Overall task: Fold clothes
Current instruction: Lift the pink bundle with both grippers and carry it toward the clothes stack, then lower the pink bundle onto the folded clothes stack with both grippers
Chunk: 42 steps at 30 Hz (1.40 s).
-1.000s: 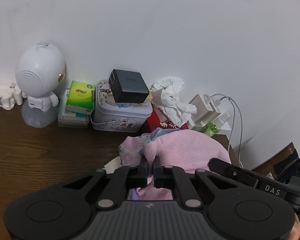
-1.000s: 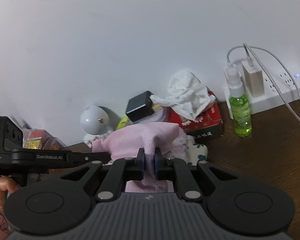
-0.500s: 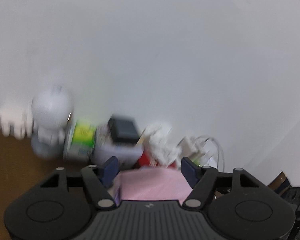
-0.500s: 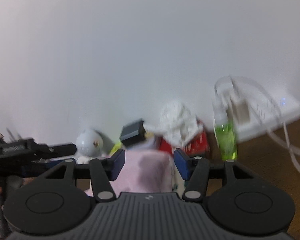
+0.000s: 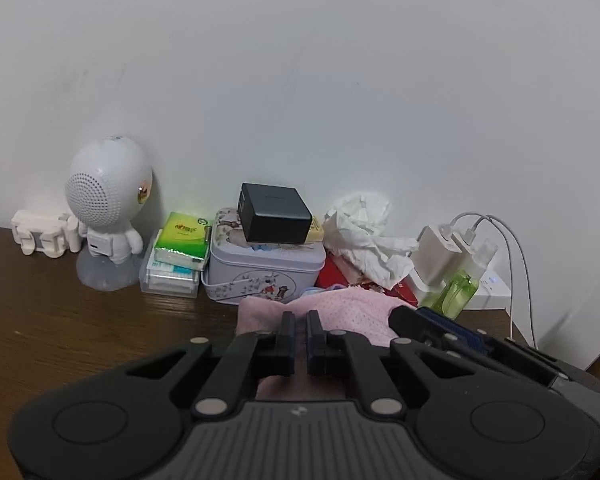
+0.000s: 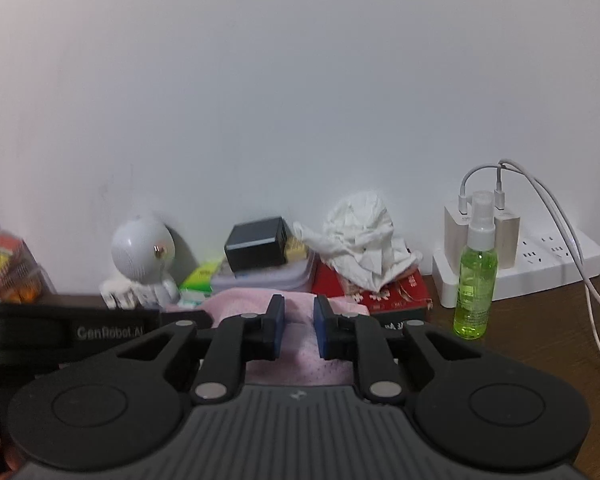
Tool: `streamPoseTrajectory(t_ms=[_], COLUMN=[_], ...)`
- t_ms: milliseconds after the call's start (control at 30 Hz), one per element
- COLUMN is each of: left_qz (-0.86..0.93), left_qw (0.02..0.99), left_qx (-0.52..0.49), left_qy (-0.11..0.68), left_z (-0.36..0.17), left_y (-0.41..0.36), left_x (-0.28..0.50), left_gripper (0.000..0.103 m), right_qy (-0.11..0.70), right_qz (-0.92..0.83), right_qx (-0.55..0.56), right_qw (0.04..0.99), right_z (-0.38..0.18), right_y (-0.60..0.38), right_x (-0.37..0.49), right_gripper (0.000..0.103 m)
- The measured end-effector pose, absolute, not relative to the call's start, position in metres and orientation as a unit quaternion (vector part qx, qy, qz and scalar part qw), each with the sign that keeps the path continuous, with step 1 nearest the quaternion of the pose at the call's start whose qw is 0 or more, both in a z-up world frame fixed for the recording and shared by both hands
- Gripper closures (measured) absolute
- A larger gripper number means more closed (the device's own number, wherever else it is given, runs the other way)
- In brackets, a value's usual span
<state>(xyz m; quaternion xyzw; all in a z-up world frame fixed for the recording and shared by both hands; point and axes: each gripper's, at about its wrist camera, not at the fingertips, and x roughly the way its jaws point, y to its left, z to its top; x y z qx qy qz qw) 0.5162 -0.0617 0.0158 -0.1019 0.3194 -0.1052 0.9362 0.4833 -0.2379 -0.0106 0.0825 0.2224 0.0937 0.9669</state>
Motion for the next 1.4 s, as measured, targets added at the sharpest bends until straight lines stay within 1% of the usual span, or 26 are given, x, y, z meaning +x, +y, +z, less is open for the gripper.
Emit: streamPoseTrajectory(t_ms=[67,133,200,267,367,433,567,667,767,800,833,900,967,1067,1233,1300,1400], left_qz=[-0.106,-0.113,-0.123,-0.13,-0.136,-0.131,-0.12,-0.113,-0.117,-0.122,-0.128,-0.137,-0.149,-0.164,-0.168,-0.169,-0.167], left_qw=[0.938,0.943,0.952,0.957,0.956,0.958,0.961,0.965,0.968,0.969,0.97,0.971,0.97,0.966,0.964,0.964,0.963], left_qx=[-0.116,-0.139,-0.133,-0.104,-0.064,-0.045,-0.015,-0.004,-0.004,-0.011,-0.013,0.002,0.022,0.046,0.069,0.075,0.084], left_qy=[0.31,0.279,0.247,0.239,0.251,0.252,0.249,0.239,0.222,0.212,0.204,0.197,0.191,0.196,0.193,0.192,0.193], left_z=[0.021,0.034,0.048,0.053,0.048,0.039,0.02,0.013,0.016,0.02,0.024,0.029,0.03,0.025,0.013,0.011,0.009], left_y=[-0.058,-0.049,-0.048,-0.053,-0.064,-0.071,-0.084,-0.088,-0.086,-0.083,-0.081,-0.083,-0.087,-0.096,-0.105,-0.106,-0.109], left_x=[0.514,0.501,0.484,0.472,0.46,0.454,0.451,0.448,0.443,0.44,0.438,0.436,0.433,0.43,0.426,0.425,0.424], left_gripper=[0.098,0.083,0.08,0.08,0.082,0.088,0.092,0.092,0.092,0.09,0.086,0.085,0.085,0.086,0.087,0.088,0.088], right_qy=[0.213,0.197,0.17,0.152,0.16,0.166,0.178,0.175,0.175,0.169,0.162,0.152,0.168,0.238,0.351,0.374,0.386], right_qz=[0.098,0.102,0.104,0.11,0.122,0.121,0.123,0.123,0.128,0.131,0.135,0.147,0.178,0.23,0.219,0.207,0.203], right_qx=[0.091,0.1,0.105,0.102,0.068,0.046,0.023,0.017,0.023,0.035,0.05,0.072,0.091,0.106,0.068,0.069,0.077], right_qw=[0.968,0.97,0.974,0.977,0.977,0.978,0.976,0.977,0.976,0.976,0.976,0.975,0.965,0.938,0.908,0.901,0.896], right_z=[-0.008,-0.003,0.005,0.011,0.005,-0.002,-0.017,-0.023,-0.02,-0.016,-0.01,0.008,0.028,0.05,0.043,0.034,0.027], right_y=[-0.239,-0.243,-0.251,-0.256,-0.251,-0.245,-0.237,-0.235,-0.238,-0.242,-0.247,-0.255,-0.259,-0.254,-0.232,-0.229,-0.229], right_x=[0.478,0.469,0.455,0.442,0.432,0.429,0.427,0.426,0.426,0.426,0.425,0.43,0.446,0.482,0.525,0.533,0.535], right_gripper=[0.087,0.085,0.084,0.084,0.084,0.084,0.084,0.084,0.083,0.081,0.079,0.078,0.078,0.078,0.078,0.078,0.079])
